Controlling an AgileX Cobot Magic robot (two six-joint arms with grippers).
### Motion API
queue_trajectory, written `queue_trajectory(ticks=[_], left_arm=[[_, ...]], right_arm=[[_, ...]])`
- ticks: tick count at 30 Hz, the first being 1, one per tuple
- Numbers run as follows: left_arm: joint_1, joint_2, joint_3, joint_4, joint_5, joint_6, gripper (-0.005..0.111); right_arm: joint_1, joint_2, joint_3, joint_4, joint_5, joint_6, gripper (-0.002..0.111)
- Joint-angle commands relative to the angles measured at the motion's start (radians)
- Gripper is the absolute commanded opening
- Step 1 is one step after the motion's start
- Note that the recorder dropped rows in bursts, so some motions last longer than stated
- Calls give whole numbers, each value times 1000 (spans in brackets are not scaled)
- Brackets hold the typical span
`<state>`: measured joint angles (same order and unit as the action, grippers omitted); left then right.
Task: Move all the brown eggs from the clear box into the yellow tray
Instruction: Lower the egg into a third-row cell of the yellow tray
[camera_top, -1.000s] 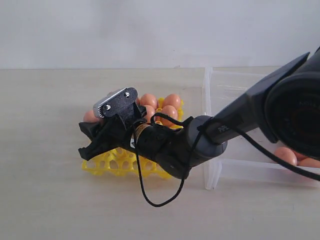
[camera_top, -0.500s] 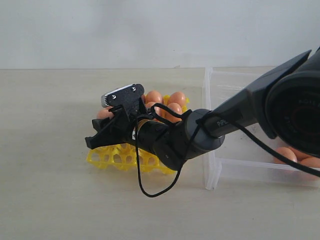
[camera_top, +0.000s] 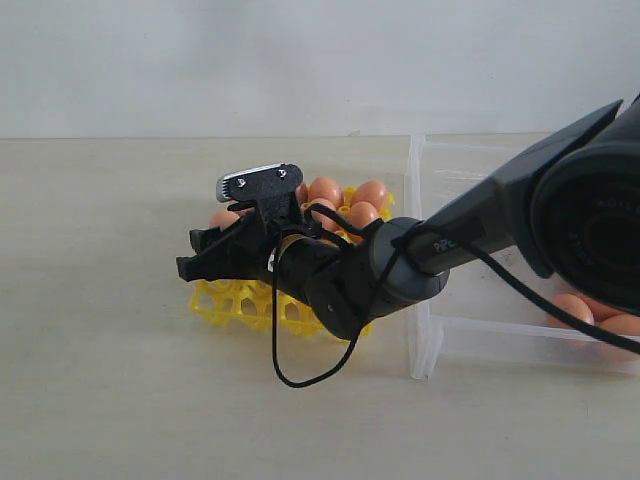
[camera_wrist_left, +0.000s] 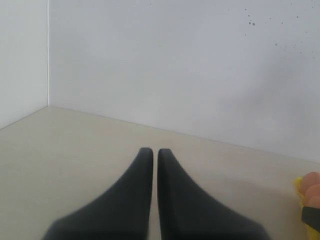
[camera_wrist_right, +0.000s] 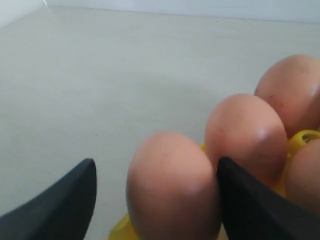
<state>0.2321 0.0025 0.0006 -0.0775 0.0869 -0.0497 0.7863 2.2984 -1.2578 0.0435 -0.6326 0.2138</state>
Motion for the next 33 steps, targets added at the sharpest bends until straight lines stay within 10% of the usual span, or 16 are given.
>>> queue_trajectory(ticks=[1,22,31,33], left_arm=[[2,-2,-1,-9,-11,-9,4],[2,-2,-1,-9,-11,-9,4],[2,-2,-1,-9,-11,-9,4],[2,-2,-1,-9,-11,-9,4]], right_arm=[[-10,4,-4,52,-3,-4,64],[-10,-14,-4,131,-133,-48,63],[-8,-139,1,116,122,-48,0],[-8,-153,1,116,173,-36,0]])
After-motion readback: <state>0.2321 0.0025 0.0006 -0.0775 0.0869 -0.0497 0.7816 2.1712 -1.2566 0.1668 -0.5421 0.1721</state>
